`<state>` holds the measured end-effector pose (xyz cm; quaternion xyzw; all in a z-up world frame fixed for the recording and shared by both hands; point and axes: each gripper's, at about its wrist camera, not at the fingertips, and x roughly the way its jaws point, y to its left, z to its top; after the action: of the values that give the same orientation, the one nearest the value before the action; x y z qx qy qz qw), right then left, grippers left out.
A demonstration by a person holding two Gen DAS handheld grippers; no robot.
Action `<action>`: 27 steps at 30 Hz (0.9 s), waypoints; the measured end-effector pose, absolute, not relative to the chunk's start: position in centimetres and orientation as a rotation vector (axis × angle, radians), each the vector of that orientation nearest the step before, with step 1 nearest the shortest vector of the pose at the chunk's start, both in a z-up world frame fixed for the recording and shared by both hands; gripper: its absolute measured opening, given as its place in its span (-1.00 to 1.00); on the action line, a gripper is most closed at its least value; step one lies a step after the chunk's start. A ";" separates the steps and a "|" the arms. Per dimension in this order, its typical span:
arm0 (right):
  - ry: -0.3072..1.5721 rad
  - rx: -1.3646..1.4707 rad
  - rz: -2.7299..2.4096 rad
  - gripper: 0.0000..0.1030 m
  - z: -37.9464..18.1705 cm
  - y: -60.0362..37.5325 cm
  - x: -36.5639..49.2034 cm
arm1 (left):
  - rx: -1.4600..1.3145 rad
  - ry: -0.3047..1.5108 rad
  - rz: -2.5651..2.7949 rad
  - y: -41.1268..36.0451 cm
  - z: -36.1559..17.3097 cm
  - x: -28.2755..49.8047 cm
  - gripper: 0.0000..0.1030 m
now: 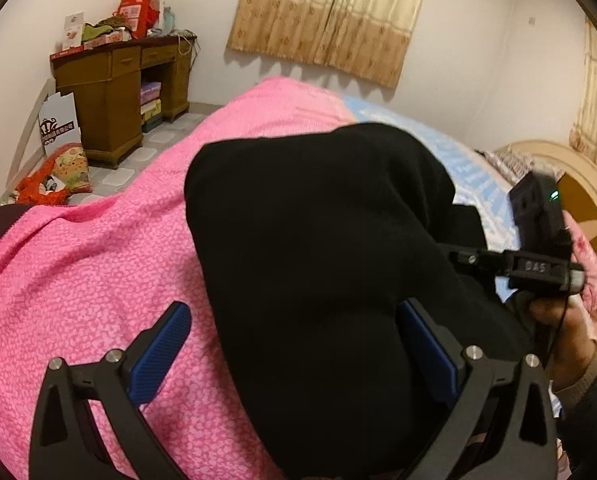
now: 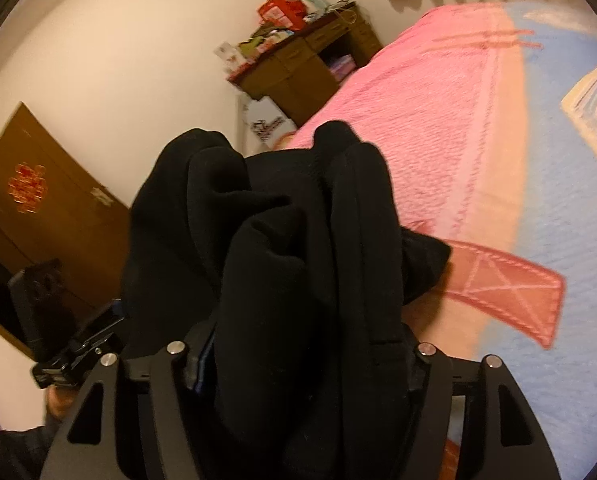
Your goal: Fold large clothes
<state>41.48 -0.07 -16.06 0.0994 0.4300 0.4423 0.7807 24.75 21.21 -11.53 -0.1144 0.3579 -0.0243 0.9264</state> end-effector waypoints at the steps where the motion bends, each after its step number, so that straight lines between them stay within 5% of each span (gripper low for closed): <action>1: 0.915 0.185 0.919 0.32 -15.5 -0.2 41.3 | -0.241 0.741 -0.056 21.6 -11.9 24.3 1.00; 9: 0.566 -0.166 0.746 0.35 -6.7 2.7 33.1 | -0.229 0.758 -0.078 21.5 -12.3 24.2 1.00; 20: 0.748 -0.317 0.588 0.36 -13.5 4.7 37.4 | -0.245 0.753 -0.125 21.5 -13.3 26.0 1.00; 27: 0.782 -0.174 0.650 0.58 -14.4 2.9 40.4 | -0.250 0.780 -0.101 21.1 -11.7 25.2 1.00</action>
<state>40.37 2.91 -14.44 -0.0834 0.3740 0.3110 0.8698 25.20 21.15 -11.67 -0.1214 0.3791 -0.0489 0.9160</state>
